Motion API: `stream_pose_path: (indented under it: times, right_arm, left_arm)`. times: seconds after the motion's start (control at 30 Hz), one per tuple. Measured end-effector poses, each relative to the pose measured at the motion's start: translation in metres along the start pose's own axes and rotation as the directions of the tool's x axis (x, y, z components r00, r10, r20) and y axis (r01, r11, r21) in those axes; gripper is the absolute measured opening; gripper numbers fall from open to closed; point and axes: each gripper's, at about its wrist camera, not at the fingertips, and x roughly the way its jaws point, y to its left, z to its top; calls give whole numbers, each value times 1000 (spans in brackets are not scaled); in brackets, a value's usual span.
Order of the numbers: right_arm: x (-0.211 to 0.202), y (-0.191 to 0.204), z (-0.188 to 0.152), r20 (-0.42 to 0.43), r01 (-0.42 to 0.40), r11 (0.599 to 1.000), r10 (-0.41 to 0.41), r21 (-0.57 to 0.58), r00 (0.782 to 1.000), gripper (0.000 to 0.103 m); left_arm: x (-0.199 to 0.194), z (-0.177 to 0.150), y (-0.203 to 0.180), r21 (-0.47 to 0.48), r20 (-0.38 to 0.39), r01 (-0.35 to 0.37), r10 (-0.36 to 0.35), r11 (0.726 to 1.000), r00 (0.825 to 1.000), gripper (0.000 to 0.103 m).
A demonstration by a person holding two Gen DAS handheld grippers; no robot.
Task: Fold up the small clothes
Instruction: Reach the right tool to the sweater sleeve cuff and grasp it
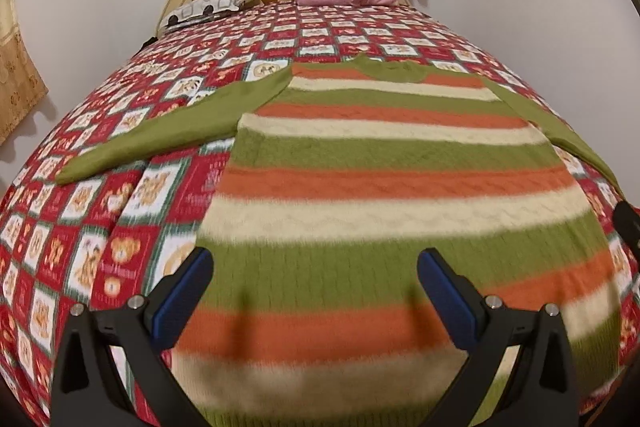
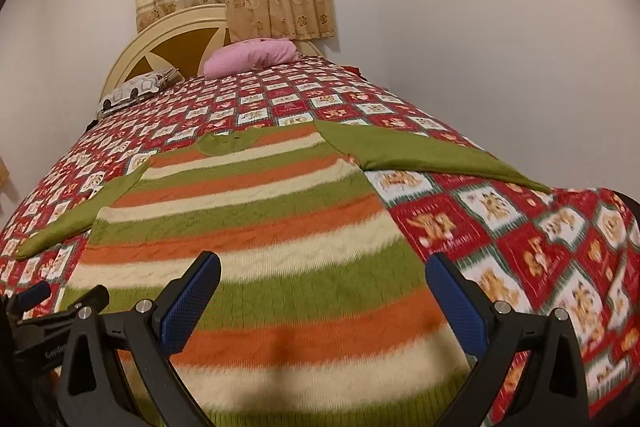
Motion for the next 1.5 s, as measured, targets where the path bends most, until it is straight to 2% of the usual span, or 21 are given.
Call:
stream_pose_path:
  times: [0.17,0.27,0.33,0.43,0.47,0.57,0.63,0.7,0.77,0.83,0.9,1.0,1.13,1.2,1.3,1.37,1.5]
  right_arm:
    - [29,-5,15,-43,2,1000,-1,21,999,101]
    - [40,-18,22,-39,6,999,-4,54,999,101]
    - [45,-34,27,-22,14,996,-12,91,1000,95]
    - [60,-68,38,-36,64,991,-60,121,998,80]
    - [64,-79,41,-43,80,987,-74,138,996,72]
    - [76,-135,55,-67,147,960,-135,239,989,70]
    - [85,-181,66,-92,190,923,-168,335,981,70]
    - [97,-228,76,-124,213,877,-176,431,977,68]
    - [110,-273,83,-161,225,819,-163,528,973,65]
    - [121,-305,87,-201,254,773,-166,581,965,59]
    - [134,-331,90,-243,298,739,-185,604,952,58]
    - [152,-351,90,-285,344,734,-210,585,935,58]
    - [179,-356,85,-362,377,742,-193,554,912,58]
    - [188,-360,78,-394,396,704,-178,589,902,55]
    - [198,-363,76,-386,378,690,-153,617,910,55]
    - [207,-367,73,-399,383,669,-140,636,906,55]
    - [215,-375,74,-380,383,659,-158,647,912,53]
  left_arm:
    - [26,28,5,-13,9,-3,3,1000,1000,103]
    - [42,46,11,-9,56,12,-11,1000,998,103]
    - [51,55,16,-13,109,-6,7,1000,994,103]
    - [65,58,27,-34,198,-30,37,999,980,103]
    - [71,59,30,-44,196,-36,44,998,980,103]
    - [98,61,41,-95,66,-8,14,995,998,103]
    - [108,61,49,-138,12,-14,16,990,1000,103]
    - [119,59,60,-195,-46,5,-14,981,999,103]
    - [128,56,67,-247,-88,27,-51,969,995,103]
    - [126,54,65,-258,-77,32,-53,966,996,103]
    - [125,54,61,-242,-84,14,-35,970,996,103]
    - [127,54,55,-216,-102,-14,-8,976,995,103]
    - [129,54,55,-205,-111,-27,4,978,994,103]
    - [130,54,55,-207,-111,-25,2,978,994,103]
    - [130,55,55,-205,-111,-26,3,978,994,103]
    - [131,55,55,-205,-111,-27,4,978,994,103]
    - [131,55,55,-205,-111,-27,4,978,994,103]
